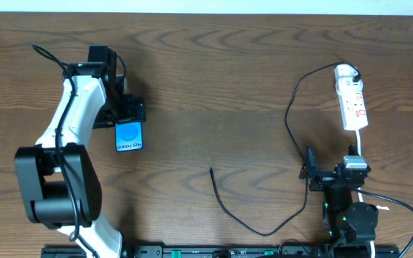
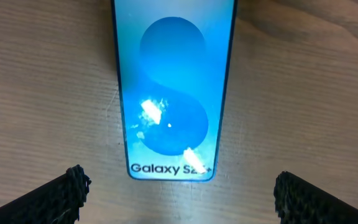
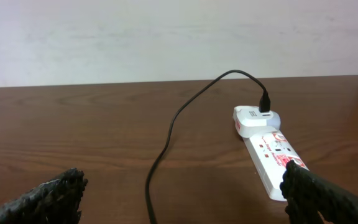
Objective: Plug charger to phone and switch on socket
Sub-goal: 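Lower the open left gripper down around the phone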
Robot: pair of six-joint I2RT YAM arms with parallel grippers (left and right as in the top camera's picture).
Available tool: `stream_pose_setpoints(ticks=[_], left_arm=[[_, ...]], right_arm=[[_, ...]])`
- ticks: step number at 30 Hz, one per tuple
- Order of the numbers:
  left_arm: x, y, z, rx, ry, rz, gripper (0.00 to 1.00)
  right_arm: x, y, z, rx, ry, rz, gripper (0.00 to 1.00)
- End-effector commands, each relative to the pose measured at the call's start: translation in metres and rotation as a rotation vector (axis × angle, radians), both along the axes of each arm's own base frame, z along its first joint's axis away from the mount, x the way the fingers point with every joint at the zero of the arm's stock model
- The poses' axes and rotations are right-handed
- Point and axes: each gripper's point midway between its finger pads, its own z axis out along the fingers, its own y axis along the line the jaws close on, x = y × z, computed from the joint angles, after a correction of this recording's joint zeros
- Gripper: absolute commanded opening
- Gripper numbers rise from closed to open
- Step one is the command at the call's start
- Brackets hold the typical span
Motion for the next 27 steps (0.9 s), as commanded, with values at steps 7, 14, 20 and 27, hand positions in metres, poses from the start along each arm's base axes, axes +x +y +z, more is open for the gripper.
stream_pose_setpoints(ticks=[7, 14, 20, 27], left_arm=[[0.014, 0.002, -0.012, 0.012, -0.018, 0.019, 0.98], [0.019, 0.002, -0.014, 0.013, -0.041, 0.018, 0.98], [0.017, 0.004, -0.023, 0.024, -0.029, 0.026, 0.98], [0.011, 0.009, -0.032, 0.055, 0.000, 0.058, 0.98]], right_arm=[[0.000, 0.000, 0.001, -0.009, -0.004, -0.002, 0.99], [0.000, 0.000, 0.001, -0.009, -0.004, -0.002, 0.99], [0.000, 0.000, 0.001, -0.009, -0.004, -0.002, 0.99], [0.000, 0.000, 0.001, -0.009, -0.004, -0.002, 0.99]])
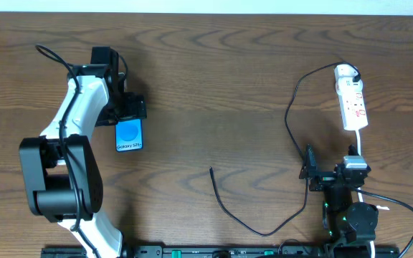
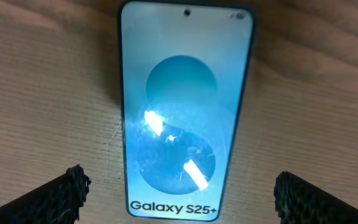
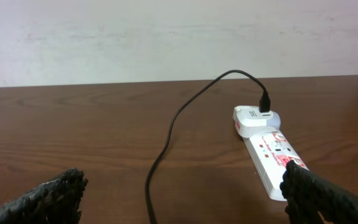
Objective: Plug charger to phone and switch on socket
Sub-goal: 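Lower the open left gripper down around the phone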
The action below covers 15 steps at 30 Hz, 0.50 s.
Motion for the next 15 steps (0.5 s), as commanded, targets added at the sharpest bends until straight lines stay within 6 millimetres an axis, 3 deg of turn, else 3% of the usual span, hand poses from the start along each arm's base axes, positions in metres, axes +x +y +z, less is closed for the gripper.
stream_pose_setpoints(ticks=[1, 15], left_arm=[[-0.0059, 0.0035, -0.0119, 0.025, 0.037, 0.023, 0.98], [0.0006, 0.0035, -0.0187, 0.024, 0.021, 0.023, 0.98]], right_arm=[[-0.0004, -0.0002, 0.0005, -0.009, -0.004, -0.002, 0.99], [-0.0004, -0.0002, 0.0006, -0.009, -0.004, -0.002, 0.99]])
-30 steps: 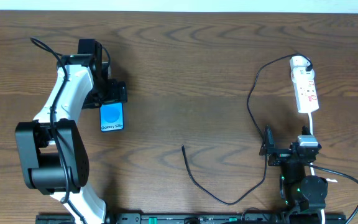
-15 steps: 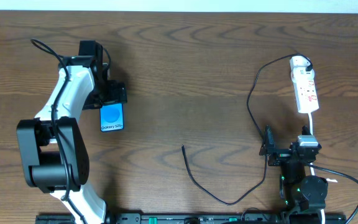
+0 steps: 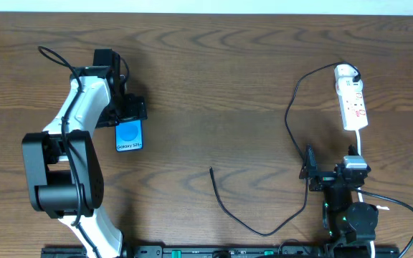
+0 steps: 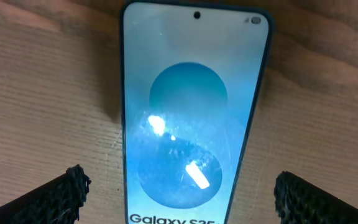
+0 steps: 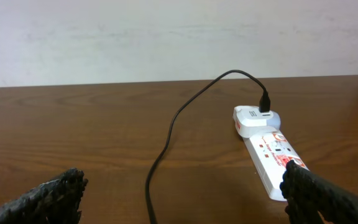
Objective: Plug charger to phone and switch on socket
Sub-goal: 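Lower the open left gripper down around the phone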
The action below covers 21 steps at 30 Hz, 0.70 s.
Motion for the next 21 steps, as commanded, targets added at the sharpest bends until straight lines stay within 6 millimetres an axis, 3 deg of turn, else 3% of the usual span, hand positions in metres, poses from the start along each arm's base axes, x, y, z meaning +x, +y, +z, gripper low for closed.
stream_pose_setpoints(ticks=[1, 21], left_arm=[[-0.0022, 0.0010, -0.0083, 0.011, 0.019, 0.005, 0.98], [-0.0028, 0.0004, -0.0144, 0.008, 0.012, 0.008, 0.98]], right_arm=[[-0.0004, -0.0002, 0.0006, -0.009, -0.004, -0.002, 0.99], [-0.0004, -0.0002, 0.0005, -0.009, -0.004, -0.002, 0.99]])
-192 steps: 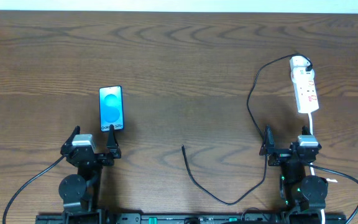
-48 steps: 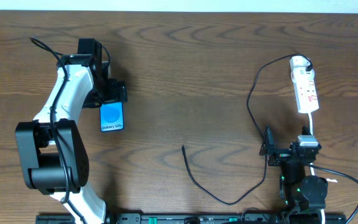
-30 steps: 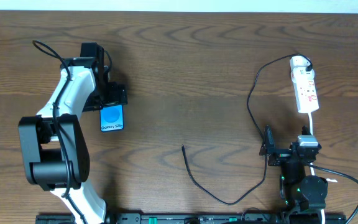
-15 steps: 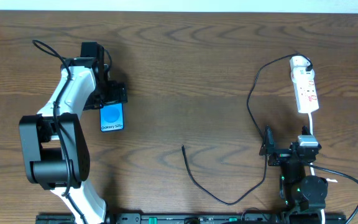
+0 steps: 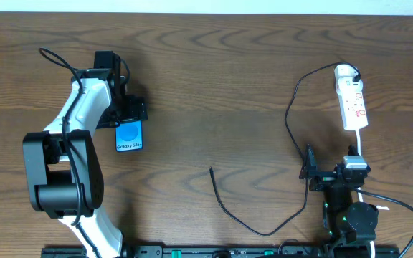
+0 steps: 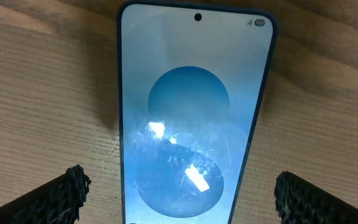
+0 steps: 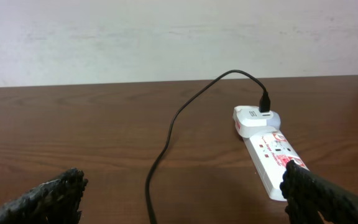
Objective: Plug charger to phone and switch on socket
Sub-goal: 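Lower the open left gripper down around the phone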
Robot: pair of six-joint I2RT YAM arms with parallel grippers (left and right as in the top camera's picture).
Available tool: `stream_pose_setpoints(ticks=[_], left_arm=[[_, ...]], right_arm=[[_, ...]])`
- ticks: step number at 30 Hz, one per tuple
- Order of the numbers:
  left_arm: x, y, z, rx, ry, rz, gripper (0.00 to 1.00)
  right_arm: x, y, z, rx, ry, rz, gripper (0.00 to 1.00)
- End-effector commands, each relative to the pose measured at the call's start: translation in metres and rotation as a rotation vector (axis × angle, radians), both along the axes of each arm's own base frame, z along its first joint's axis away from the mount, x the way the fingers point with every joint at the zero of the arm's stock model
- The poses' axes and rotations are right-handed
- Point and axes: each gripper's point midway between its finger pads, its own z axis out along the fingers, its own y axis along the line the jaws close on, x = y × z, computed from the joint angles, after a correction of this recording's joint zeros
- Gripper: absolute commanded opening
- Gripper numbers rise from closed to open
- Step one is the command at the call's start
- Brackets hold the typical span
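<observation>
The phone [image 5: 129, 135] lies face up on the left of the table, its blue screen lit. In the left wrist view the phone [image 6: 191, 118] fills the middle, camera hole at the top. My left gripper [image 5: 125, 112] hovers at the phone's far end, open, its fingertips [image 6: 48, 199] wide on either side of the phone. The white power strip [image 5: 351, 100] lies at the far right with the charger plug [image 5: 345, 72] in it. Its black cable [image 5: 290, 136] loops down to a free end [image 5: 211, 170] mid-table. My right gripper [image 5: 310, 170] rests open near the front, facing the strip [image 7: 269, 158].
The right wrist view shows the cable [image 7: 166, 146] running over brown wood toward the adapter [image 7: 253, 118], with a pale wall behind. The left arm [image 5: 63, 150] stretches along the table's left side. The strip's white lead runs down past the right arm's base [image 5: 346, 211].
The phone sits a touch lower in the left wrist view, and its "Galaxy S25+" lettering has dropped out of the bottom of the view. The right arm, cable and strip have not moved.
My left gripper first hung open over the phone's near end, the lettering and bottom edge in sight. It then stood further back, with the phone's top and camera hole showing, and is now further back still. The phone has stayed in place and the right arm has not moved.
</observation>
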Motion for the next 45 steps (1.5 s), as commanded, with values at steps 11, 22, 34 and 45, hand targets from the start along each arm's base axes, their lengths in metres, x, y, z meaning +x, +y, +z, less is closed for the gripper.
stream_pose_setpoints(ticks=[11, 22, 34, 45], left_arm=[[0.0010, 0.0004, -0.0079, 0.008, 0.006, 0.007, 0.98], [0.0015, 0.0005, -0.0080, 0.009, 0.003, 0.006, 0.98], [0.0017, 0.0005, -0.0081, 0.009, 0.003, 0.007, 0.98], [0.0055, 0.0006, -0.0081, 0.009, -0.014, 0.006, 0.98]], right_arm=[[-0.0004, -0.0002, 0.0005, -0.009, -0.004, -0.002, 0.99], [-0.0004, -0.0002, 0.0005, -0.009, -0.004, -0.002, 0.99], [-0.0004, -0.0003, 0.0006, -0.009, -0.004, -0.003, 0.99], [-0.0004, -0.0002, 0.0005, -0.009, -0.004, -0.002, 0.99]])
